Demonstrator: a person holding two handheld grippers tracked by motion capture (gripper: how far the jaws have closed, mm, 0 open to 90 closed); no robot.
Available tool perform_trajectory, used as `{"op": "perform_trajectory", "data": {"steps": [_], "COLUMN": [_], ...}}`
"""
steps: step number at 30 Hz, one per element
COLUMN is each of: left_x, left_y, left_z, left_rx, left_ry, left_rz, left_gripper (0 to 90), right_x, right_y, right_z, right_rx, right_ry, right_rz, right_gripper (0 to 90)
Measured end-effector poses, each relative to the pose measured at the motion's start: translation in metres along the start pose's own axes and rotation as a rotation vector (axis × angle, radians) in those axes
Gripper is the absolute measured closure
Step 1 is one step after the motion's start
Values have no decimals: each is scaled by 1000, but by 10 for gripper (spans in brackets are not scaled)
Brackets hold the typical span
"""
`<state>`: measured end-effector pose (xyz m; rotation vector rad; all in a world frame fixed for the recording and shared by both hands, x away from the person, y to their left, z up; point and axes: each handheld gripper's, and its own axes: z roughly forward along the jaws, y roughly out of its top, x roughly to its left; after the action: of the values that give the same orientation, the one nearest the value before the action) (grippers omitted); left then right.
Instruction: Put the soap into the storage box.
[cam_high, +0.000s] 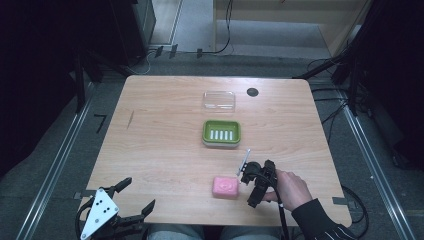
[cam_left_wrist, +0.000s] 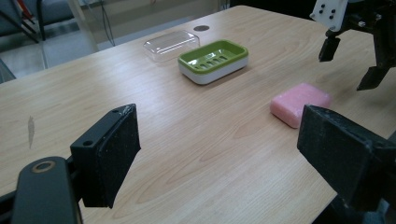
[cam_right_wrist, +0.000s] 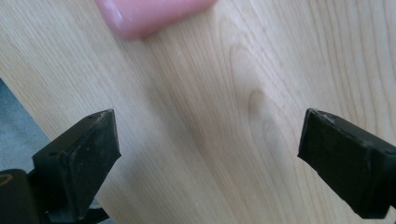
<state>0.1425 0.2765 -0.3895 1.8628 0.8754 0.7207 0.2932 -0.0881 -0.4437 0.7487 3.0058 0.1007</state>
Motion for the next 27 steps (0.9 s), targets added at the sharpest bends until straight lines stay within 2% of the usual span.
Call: {"op": "perform_trajectory", "data": {"steps": [27], "left_x": [0], "left_y": [0], "left_z": [0], "left_rx": [1], "left_ry": [-1], "left_rz": [2], "left_gripper": [140], "right_x": [10], "right_y": [41], "right_z": [4], "right_rx": [-10], "right_ry": [1], "right_rz": [-139], "right_gripper": [54]}}
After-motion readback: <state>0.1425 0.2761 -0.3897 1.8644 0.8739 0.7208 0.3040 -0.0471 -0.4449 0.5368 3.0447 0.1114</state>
